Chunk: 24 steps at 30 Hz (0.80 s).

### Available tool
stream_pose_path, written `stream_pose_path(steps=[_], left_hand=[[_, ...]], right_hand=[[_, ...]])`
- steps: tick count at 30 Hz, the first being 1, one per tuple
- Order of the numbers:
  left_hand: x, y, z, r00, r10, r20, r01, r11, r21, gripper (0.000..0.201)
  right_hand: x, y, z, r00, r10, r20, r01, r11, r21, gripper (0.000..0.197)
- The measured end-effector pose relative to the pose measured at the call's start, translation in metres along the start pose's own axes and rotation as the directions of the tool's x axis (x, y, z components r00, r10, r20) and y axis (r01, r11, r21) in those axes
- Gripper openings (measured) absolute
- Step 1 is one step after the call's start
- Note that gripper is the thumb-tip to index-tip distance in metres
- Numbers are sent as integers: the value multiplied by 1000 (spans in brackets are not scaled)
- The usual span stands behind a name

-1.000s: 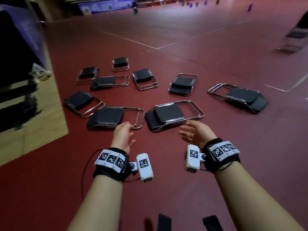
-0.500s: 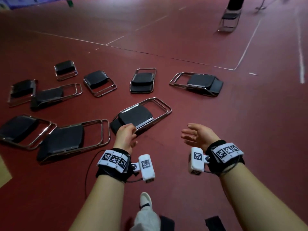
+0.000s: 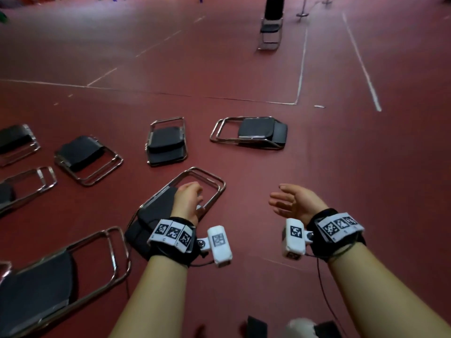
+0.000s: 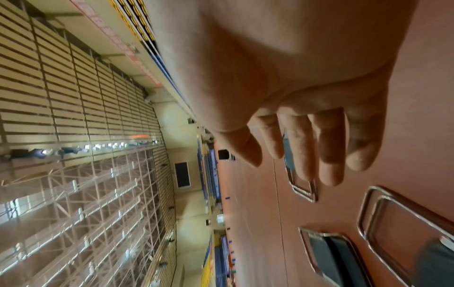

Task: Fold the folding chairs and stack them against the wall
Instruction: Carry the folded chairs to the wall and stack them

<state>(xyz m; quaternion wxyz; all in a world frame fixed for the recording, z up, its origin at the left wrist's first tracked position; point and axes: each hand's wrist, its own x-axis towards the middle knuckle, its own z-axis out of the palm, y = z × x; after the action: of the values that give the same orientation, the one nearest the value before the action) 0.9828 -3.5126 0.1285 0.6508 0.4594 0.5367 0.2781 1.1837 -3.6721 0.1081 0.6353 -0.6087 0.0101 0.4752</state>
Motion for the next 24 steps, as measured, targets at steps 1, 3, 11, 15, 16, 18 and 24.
stream_pose_path(steps=[1,3,11,15,16,18,24], left_hand=[[14,3,14,1000,-8,29,7,1000,8,14],[45,10,52,994,-25,103,19,999,49,16],[156,55,228,966,-33,255,8,995,98,14],[210,101,310,969,-3,246,-24,994,107,13],[222,111,325,971,6,238,-32,994,105,12],[251,128,356,973,18,228,-43,993,106,13],[342,155,422,978,-30,204,6,993,115,13]], right_hand=[[10,-8,-7,999,-5,-36,5,1000,17,15],[35,-28,-24,995,-9,-104,14,999,50,13],[169,-129,-88,981,-32,-189,59,989,139,11],[239,-208,-107,987,-43,-158,66,987,143,12],[253,-224,-109,986,-55,-155,77,987,144,13],[285,-259,-114,985,-66,-160,87,988,131,14],[385,-322,-113,988,-28,-152,44,994,101,15]])
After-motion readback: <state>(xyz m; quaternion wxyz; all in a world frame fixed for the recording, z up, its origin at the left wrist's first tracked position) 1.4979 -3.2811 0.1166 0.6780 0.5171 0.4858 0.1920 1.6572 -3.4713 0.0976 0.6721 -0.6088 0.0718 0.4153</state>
